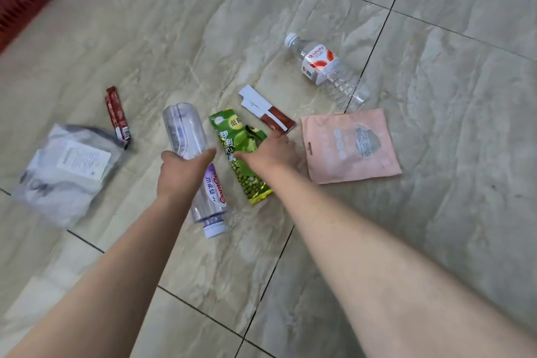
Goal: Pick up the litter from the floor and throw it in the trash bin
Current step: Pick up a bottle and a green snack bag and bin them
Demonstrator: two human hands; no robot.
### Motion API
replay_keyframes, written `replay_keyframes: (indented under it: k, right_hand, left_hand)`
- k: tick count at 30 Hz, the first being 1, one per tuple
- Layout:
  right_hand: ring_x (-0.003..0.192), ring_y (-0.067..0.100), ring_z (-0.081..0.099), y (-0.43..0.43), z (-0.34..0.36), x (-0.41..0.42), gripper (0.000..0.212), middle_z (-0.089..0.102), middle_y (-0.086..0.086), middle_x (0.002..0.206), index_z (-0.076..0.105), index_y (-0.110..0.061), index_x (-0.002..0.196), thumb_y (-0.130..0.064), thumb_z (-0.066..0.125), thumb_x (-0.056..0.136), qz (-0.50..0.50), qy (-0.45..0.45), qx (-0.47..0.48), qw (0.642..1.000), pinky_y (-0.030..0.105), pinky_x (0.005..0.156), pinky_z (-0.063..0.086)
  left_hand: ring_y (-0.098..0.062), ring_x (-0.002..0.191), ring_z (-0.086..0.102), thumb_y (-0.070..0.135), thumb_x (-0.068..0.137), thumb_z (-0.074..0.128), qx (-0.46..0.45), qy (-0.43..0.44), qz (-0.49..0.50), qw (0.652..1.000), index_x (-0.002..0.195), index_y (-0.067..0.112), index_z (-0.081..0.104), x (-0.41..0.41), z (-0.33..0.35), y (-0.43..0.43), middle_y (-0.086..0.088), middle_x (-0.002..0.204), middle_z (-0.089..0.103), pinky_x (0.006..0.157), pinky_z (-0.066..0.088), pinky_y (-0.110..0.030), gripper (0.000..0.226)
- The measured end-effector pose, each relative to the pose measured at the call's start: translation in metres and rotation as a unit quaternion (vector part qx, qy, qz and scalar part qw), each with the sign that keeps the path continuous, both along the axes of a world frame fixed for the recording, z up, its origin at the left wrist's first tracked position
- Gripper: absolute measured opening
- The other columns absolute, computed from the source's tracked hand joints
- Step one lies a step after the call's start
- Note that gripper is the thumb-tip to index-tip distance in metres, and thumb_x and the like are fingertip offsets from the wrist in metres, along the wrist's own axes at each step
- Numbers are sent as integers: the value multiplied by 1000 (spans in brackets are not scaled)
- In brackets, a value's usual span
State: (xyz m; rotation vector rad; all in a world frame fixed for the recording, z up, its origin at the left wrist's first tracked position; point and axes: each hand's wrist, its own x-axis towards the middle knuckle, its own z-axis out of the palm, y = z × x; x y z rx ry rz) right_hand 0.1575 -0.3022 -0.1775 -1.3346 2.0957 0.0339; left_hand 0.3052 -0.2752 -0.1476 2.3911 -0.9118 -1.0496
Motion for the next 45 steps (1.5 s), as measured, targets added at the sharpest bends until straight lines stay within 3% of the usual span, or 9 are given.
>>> replay_keyframes:
  k: [2, 8, 12, 17, 23, 31, 37, 42, 45]
  right_hand:
    - [126, 28, 44, 4, -6, 20, 93, 46, 14, 137, 35, -4, 134, -61, 71, 69, 25, 23, -16, 999, 40, 93, 43]
    - [115, 29, 52, -15, -13, 20, 30, 61, 10, 120, 59, -13, 113, -22, 64, 85, 150, 5, -135, 979, 36, 86, 46]
    - [118, 31, 44, -56, -10, -6, 41, 50, 12, 127, 53, -15, 124, -21, 65, 85, 200, 53, -210, 955, 38, 89, 43]
    - [122, 31, 44, -73, -25, -22, 76, 42, 13, 133, 34, -8, 131, -29, 79, 73, 97, 88, -143, 981, 40, 91, 45]
    - [113, 30, 60, -60, -6, -17, 31, 64, 9, 121, 56, -14, 119, -17, 59, 88, 17, -1, -51, 999, 33, 87, 47]
    - [106, 27, 63, -67, 169, -111, 29, 66, 6, 115, 62, -15, 115, -18, 62, 87, -54, -4, -41, 998, 29, 73, 43]
    - [97, 26, 65, -97, 327, -258, 23, 68, 5, 106, 64, -16, 106, -22, 67, 84, -120, 9, -47, 992, 26, 65, 37]
    - [88, 26, 64, -121, 422, -387, 24, 67, 4, 97, 63, -14, 106, -24, 66, 84, -179, 2, -53, 982, 25, 60, 37]
    - [81, 25, 61, -129, 458, -466, 24, 66, 4, 94, 61, -14, 104, -28, 66, 85, -211, -10, -49, 976, 25, 56, 35]
  left_hand:
    - [-33, 104, 61, 52, 64, 70, -2, 2, -4, 1000, 117, 6, 44, 6, 0, -1, -13, 116, 62, 91, 49, -44, 75]
    - [-30, 93, 61, 53, 64, 71, -15, -7, -13, 1000, 110, 11, 44, 26, -10, -2, -7, 106, 61, 81, 50, -40, 68]
    - [-28, 89, 59, 54, 65, 71, -19, -7, -26, 999, 105, 13, 41, 29, -14, -2, -5, 101, 58, 76, 47, -37, 64]
    - [-25, 84, 53, 53, 68, 70, -12, -14, -43, 999, 100, 16, 38, 21, -14, -1, -2, 97, 54, 71, 38, -33, 59]
    - [-24, 83, 52, 53, 69, 70, -8, 4, -55, 998, 101, 16, 38, 9, 22, -2, -2, 97, 54, 66, 37, -32, 58]
    - [-12, 69, 56, 54, 67, 71, 16, 39, -115, 993, 102, 16, 44, -66, 173, -11, 3, 84, 58, 54, 37, -28, 58]
    - [-28, 89, 65, 56, 66, 69, 43, 50, -198, 978, 115, 12, 49, -189, 313, -53, -6, 101, 66, 79, 52, -39, 69]
    - [-26, 84, 64, 55, 68, 70, 64, 63, -269, 959, 107, 8, 56, -319, 406, -103, -6, 90, 66, 74, 49, -34, 62]
    - [-30, 92, 66, 57, 68, 69, 78, 60, -312, 945, 106, 8, 59, -399, 442, -134, -11, 94, 69, 84, 52, -38, 64]
